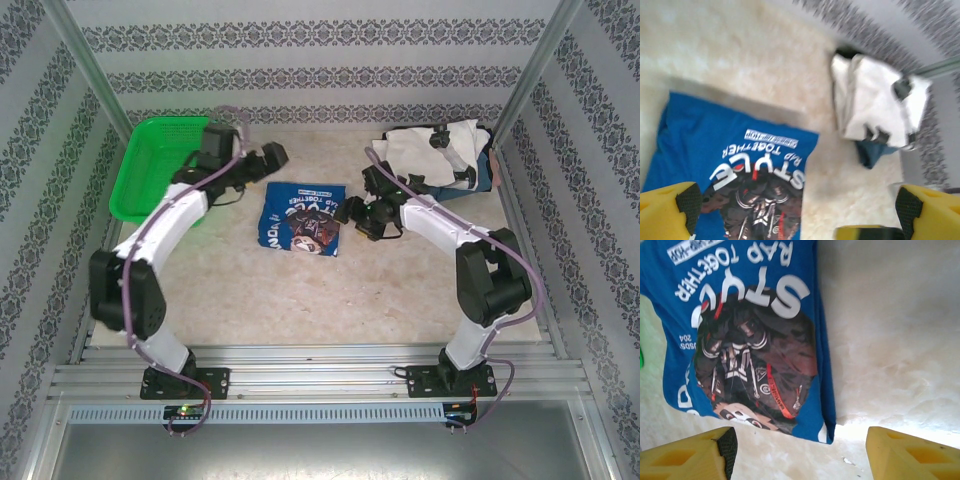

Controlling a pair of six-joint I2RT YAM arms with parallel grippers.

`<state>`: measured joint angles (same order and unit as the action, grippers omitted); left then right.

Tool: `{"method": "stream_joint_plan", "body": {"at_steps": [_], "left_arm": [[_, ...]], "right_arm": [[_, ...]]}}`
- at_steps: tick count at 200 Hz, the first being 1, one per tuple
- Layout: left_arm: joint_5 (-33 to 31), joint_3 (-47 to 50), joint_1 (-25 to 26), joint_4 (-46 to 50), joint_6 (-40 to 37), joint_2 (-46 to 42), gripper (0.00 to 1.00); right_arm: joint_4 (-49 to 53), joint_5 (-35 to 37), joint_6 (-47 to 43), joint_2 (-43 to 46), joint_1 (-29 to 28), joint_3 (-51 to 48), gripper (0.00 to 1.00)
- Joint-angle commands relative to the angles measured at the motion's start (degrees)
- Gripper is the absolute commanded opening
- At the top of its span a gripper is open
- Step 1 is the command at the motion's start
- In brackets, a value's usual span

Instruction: Fold and stack the t-shirts

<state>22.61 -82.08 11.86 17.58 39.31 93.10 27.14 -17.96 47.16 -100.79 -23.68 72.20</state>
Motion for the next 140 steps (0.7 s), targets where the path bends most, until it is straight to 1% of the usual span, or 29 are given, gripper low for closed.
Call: {"method": "stream_joint_plan", "body": {"at_steps": [1,16,30,55,106,140], "left_arm": [[0.39,2.77,-4.35,4.12,-2.17,-1.64,1.0],[1.25,4.66,-6.04,4.76,-4.84,-2.3,1.0],[3.18,7.54,-7.25,2.72,-6.25,-2.66,1.0],[5.32,10.26,-7.79,0.2,-8.75,-1.06,1.0],[10.41,16.96,-8.52,-9.94,-5.51,4.83,1.0],[11.48,20.05,-8.69,-12.14,-4.11,5.37,1.0]], "right_arm": [[-0.56,1.09,-2.08,-2.77,-1.08,1.69,0.71],[-0.59,0.59,-3.39,-5.45,-1.19,3.35,0.73],[-0.24,0.03,-4.04,-8.4,-1.27,5.04,0.73],[0.37,-0.35,-5.2,-13.19,-1.76,8.74,0.73],[3.15,0.28,-5.68,-22.86,-2.81,18.76,0.74],[9.48,2.24,-6.17,-29.57,-4.04,27.88,0.71]]}}
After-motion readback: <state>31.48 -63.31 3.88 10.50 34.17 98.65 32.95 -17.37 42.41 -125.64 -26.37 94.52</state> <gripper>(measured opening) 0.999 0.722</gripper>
